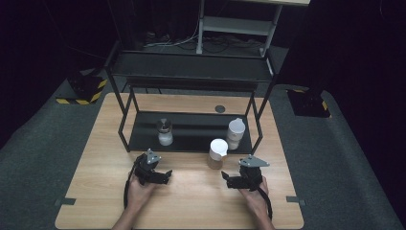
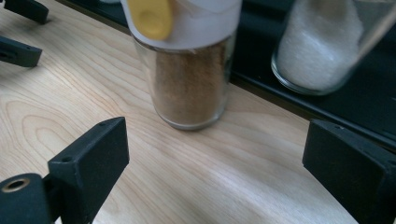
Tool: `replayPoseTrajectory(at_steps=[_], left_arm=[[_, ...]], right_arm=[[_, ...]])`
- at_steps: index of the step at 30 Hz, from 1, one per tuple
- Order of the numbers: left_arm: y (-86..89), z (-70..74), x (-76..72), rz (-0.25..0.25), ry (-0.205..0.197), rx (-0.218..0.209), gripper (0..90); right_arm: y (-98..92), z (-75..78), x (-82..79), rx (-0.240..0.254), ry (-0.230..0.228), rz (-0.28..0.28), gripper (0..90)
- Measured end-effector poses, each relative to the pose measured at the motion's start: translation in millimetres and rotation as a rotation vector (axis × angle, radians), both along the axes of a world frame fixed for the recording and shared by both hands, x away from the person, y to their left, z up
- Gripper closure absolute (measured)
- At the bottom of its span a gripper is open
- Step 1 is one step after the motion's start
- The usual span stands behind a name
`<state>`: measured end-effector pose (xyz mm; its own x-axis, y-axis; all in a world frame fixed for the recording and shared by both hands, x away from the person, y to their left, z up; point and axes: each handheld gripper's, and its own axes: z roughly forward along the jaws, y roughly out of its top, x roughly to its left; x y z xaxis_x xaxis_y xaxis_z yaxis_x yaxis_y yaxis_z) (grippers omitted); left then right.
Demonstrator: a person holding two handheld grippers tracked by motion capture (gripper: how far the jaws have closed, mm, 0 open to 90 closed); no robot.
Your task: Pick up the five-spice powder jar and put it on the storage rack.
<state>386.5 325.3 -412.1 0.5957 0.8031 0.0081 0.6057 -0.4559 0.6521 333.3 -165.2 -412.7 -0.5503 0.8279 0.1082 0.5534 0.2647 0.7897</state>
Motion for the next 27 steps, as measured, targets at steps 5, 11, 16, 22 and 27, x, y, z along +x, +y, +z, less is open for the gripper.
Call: replayPoseTrajectory(at_steps=[5, 11, 16, 22, 27], left_arm=[[0.0, 0.0, 0.0, 0.000, 0.000, 0.000, 4.9], [0.0, 0.0, 0.0, 0.000, 0.000, 0.000, 4.9], [0.0, 0.0, 0.0, 0.000, 0.000, 0.000, 4.9], [0.0, 0.0, 0.0, 0.000, 0.000, 0.000, 4.9], [0.0, 0.0, 0.0, 0.000, 0.000, 0.000, 4.9]], right_arm=[[5.5, 0.5, 4.9, 0.007, -0.003, 0.013, 6.7], [10.5, 0.2, 10.1, 0.010, -0.003, 0.018, 7.1], [13.2, -0.1, 13.2, 0.016, -0.005, 0.014, 7.4], [16.9, -0.5, 17.4, 0.019, -0.005, 0.013, 8.1], [20.6, -0.7, 20.3, 0.015, -0.006, 0.015, 8.6]])
